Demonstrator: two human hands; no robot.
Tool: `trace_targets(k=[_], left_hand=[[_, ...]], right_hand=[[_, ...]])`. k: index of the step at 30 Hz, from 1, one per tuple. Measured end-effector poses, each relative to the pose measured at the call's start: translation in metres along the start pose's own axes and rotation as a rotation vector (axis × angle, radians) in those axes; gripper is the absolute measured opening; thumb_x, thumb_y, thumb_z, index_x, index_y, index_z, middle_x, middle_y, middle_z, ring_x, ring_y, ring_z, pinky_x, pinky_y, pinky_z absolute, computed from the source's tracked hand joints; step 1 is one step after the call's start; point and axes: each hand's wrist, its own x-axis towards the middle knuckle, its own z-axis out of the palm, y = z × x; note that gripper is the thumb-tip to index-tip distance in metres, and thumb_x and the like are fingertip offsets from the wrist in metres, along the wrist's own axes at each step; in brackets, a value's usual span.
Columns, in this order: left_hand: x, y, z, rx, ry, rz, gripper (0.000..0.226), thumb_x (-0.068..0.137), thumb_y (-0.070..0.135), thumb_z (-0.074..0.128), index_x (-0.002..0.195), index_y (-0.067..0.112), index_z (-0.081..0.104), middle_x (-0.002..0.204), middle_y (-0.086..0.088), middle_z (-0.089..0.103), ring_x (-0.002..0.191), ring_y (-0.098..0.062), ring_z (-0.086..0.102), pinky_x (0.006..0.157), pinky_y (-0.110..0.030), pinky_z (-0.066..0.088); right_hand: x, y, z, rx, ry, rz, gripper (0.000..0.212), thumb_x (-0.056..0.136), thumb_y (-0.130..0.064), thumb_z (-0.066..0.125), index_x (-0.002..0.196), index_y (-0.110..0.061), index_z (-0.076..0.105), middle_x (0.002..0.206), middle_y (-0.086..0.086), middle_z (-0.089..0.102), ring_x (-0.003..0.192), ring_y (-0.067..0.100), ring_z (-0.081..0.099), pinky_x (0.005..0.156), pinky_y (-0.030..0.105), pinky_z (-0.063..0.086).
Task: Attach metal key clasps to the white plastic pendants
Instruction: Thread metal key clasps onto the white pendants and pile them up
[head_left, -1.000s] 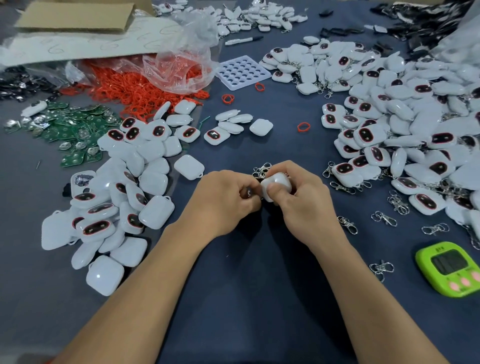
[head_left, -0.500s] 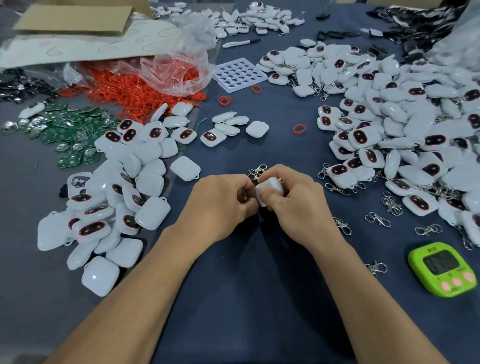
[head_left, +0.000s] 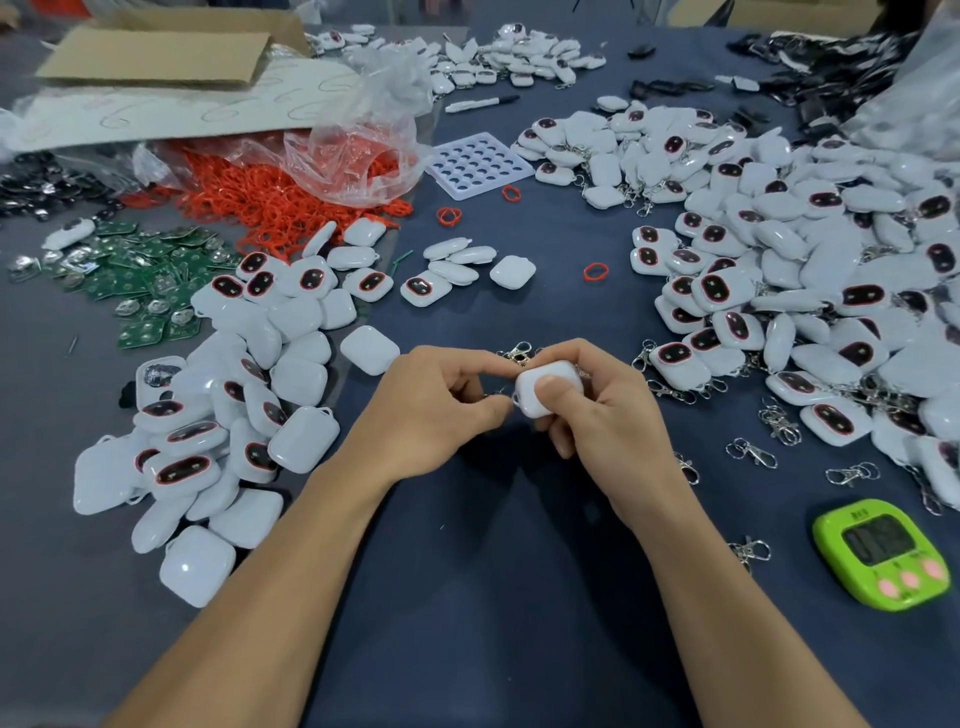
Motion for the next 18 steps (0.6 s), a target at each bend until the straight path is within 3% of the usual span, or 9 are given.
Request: trace_targets(k=[7,12,14,18], left_hand=[[0.002,0.0,0.0,-0.085,-0.031,0.032,0.022,0.084,0.035,0.071,0.099,0.05,0.077,0.054,0.002,0.042,0.052,-0.012,0.032,0.051,-0.026,0.029],[-0.005,-0.001,-0.001,-0.111,0.068,0.091,0.016,0.087,0.037,0.072,0.098,0.046,0.079,0.056,0.009,0.053,0.053,-0.006,0.037,0.053,-0.023,0.034],[-0.006,0.0,-0.001,-0.102,0.062,0.101,0.011,0.088,0.037,0.071,0.093,0.04,0.081,0.054,0.01,0.049,0.053,-0.006,0.036,0.052,-0.025,0.033],[-0.008,0.001,-0.003,-0.02,0.026,0.092,0.008,0.091,0.029,0.073,0.087,0.031,0.08,0.051,0.009,0.048,0.051,-0.005,0.036,0.05,-0.023,0.032]], right_hand=[[-0.001,-0.004,0.002,0.174,-0.003,0.051,0.017,0.084,-0.02,0.057,0.089,-0.026,0.072,0.066,0.006,0.064,0.047,0.018,0.046,0.046,0.022,0.04],[-0.003,-0.007,0.01,0.367,-0.039,0.127,0.019,0.093,-0.015,0.056,0.091,-0.023,0.073,0.065,0.007,0.059,0.045,0.016,0.044,0.042,0.017,0.033],[-0.003,-0.007,0.01,0.39,-0.048,0.137,0.026,0.101,-0.007,0.053,0.092,-0.021,0.073,0.065,0.007,0.059,0.046,0.016,0.043,0.042,0.017,0.032],[-0.001,-0.007,0.008,0.402,-0.061,0.119,0.027,0.094,-0.004,0.056,0.087,-0.022,0.074,0.066,0.006,0.061,0.046,0.014,0.043,0.041,0.019,0.03]])
